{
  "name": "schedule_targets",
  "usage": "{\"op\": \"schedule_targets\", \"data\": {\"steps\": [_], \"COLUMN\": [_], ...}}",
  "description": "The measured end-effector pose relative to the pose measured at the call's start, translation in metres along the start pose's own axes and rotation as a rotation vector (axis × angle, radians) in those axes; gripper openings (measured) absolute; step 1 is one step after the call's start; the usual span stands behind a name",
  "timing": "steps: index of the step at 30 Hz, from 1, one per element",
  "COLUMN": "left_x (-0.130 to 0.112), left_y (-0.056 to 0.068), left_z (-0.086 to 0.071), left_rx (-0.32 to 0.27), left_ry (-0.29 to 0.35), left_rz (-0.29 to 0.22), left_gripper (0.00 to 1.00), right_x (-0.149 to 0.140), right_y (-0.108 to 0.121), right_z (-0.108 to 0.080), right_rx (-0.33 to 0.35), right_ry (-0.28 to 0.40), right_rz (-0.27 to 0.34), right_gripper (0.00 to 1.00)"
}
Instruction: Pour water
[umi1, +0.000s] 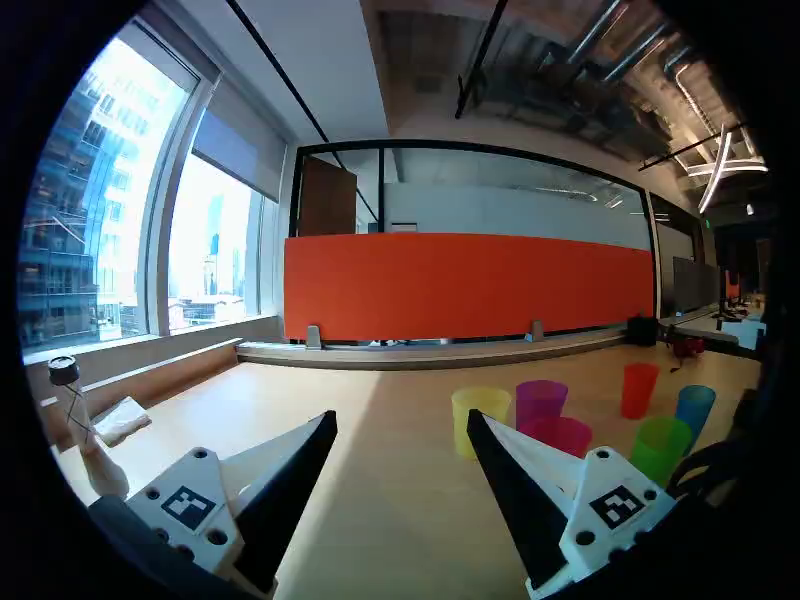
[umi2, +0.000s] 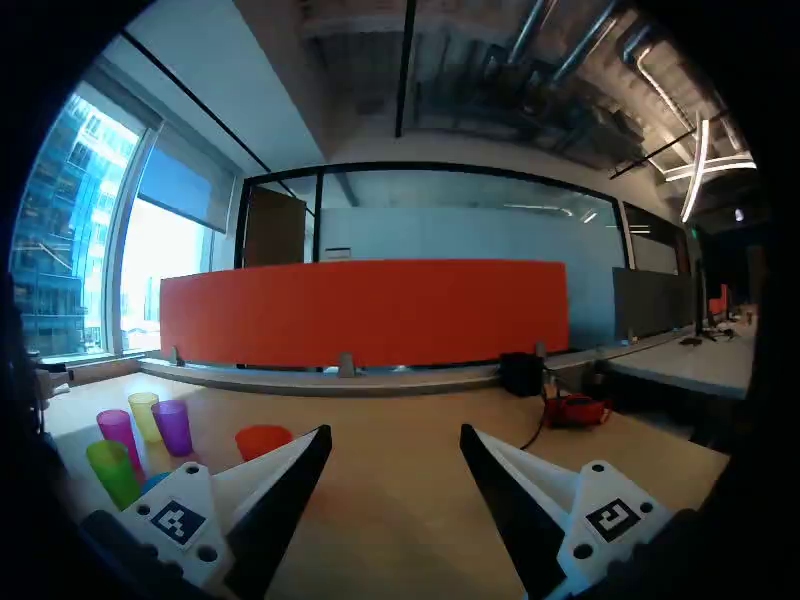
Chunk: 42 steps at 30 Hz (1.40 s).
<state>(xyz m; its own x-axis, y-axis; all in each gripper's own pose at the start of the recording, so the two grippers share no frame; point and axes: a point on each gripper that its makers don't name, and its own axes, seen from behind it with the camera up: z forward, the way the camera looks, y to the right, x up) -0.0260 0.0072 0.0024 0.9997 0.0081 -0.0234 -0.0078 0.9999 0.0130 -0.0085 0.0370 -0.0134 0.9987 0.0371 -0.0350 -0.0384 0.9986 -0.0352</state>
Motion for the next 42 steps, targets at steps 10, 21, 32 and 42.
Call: {"op": "schedule_targets", "data": {"steps": [10, 21, 32, 42], "left_x": [0.000, 0.000, 0.000, 0.000], "left_y": [0.000, 0.001, 0.001, 0.002], "left_z": [0.001, 0.000, 0.000, 0.001], "left_rx": [0.000, 0.000, 0.000, 0.000], "left_ry": [0.000, 0.000, 0.000, 0.000], "left_rz": [0.000, 0.000, 0.000, 0.000], "left_gripper": [0.97, 0.97, 0.97, 0.97], "right_x": [-0.010, -0.009, -0.008, -0.013], "right_y": [0.001, -0.011, -0.022, -0.023], "right_z": [0.008, 0.007, 0.006, 0.005], "right_rx": [-0.012, -0.004, 0.004, 0.002], "right_ry": [-0.026, -0.025, -0.021, -0.029], "right_rz": [0.006, 0.016, 0.020, 0.024], "right_gripper": [0.99, 0.99, 0.99, 0.99]}}
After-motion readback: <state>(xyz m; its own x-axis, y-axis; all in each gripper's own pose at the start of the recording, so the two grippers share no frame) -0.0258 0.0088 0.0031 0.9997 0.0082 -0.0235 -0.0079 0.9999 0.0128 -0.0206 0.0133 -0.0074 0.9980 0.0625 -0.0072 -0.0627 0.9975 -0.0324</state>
